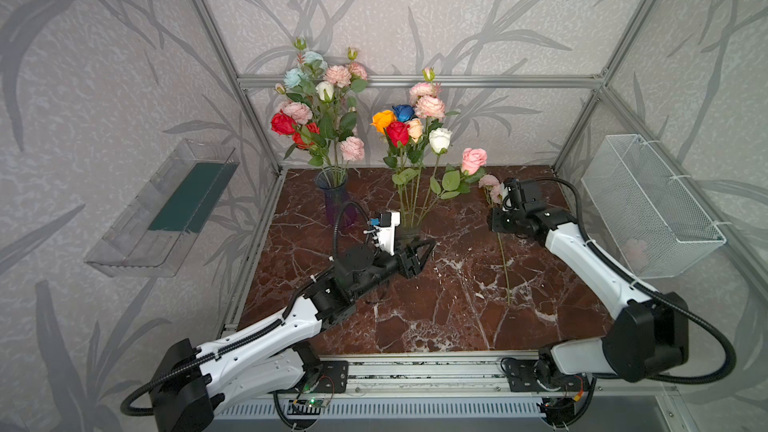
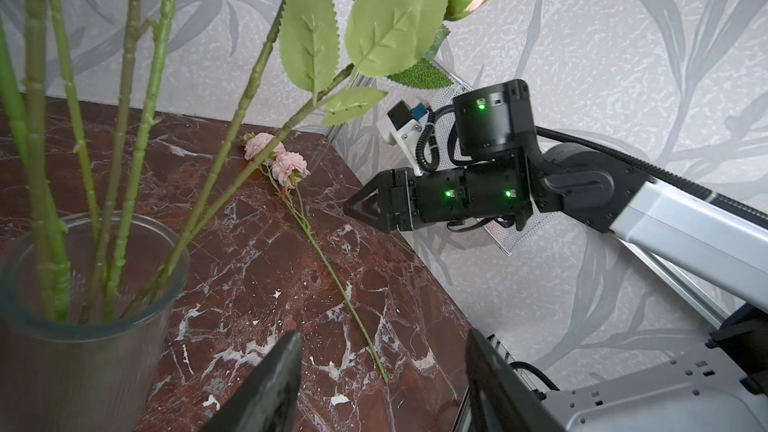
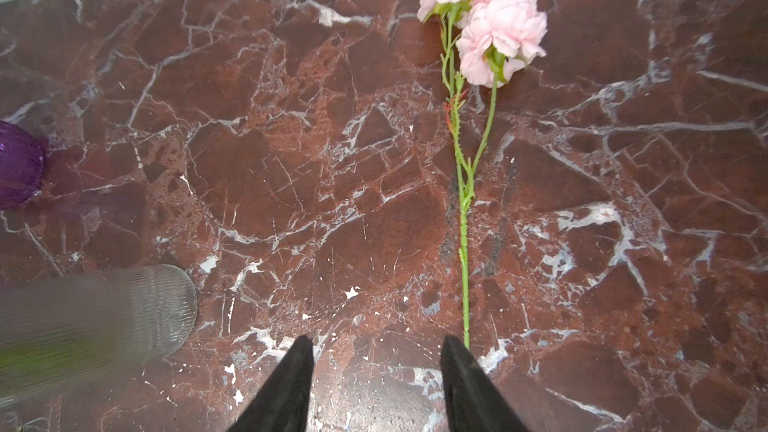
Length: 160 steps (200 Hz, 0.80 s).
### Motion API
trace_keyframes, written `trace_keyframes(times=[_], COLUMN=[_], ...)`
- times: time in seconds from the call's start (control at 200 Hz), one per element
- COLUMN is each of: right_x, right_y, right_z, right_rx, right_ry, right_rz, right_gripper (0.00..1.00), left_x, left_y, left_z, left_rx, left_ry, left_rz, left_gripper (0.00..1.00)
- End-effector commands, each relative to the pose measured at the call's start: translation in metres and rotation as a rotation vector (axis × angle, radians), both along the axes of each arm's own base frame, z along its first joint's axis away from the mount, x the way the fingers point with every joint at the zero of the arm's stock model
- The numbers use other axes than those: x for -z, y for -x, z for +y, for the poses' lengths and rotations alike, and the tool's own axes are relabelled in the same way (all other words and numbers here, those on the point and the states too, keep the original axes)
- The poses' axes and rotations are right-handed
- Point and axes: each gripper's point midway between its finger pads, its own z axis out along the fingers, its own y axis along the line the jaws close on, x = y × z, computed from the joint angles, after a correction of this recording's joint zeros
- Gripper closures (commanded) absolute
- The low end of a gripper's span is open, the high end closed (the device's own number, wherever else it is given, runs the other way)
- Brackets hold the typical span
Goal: Arrange the flowers into the vase
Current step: 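Open the right gripper and withdraw it toward the pink carnation spray, then grasp the pink carnation spray stem on the table with the right gripper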
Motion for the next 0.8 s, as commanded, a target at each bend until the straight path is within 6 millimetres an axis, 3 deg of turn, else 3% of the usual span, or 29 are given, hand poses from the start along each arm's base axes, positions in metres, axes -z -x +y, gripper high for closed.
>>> trace_keyframes(times=[0.0,0.135,0.28,0.42,0.585,0.795], right_x=[0.013,0.048,0.082,0.102,0.109,0.133], right_y=[-0.021,-0.041,-0.04,-0.025,0.002,0.034], right_z=[-0.01,-0.03,-0.037,-0.045,-0.048,-0.056], right_rx=[-0.001,0.032,0.02,0.053,0.09,0.108], right_ry=[-0.01,0.029,0.06,0.081,0.058,0.093], right_rz=[0.07,0.234,0.385,0.417,0.411,0.454], right_gripper=[0.5,0.53,0.59,0.59,0.6,0.63], left_x=[-0.016,-0.013,-0.015,-0.016,-0.014,-0.01], left_y=[0.002,0.004,0.006,0.007,0.007,0.006], left_z=[-0.004,-0.009,-0.01,-0.01,-0.011,-0.014], left_rx=[0.013,0.033,0.038,0.04,0.044,0.05], left_ry=[0.021,0.012,0.009,0.012,0.013,0.011], left_rz=[-0.033,-0.026,-0.038,-0.039,-0.03,-0.015], left_gripper=[0.37,0.37,0.37,0.37,0.37,0.37])
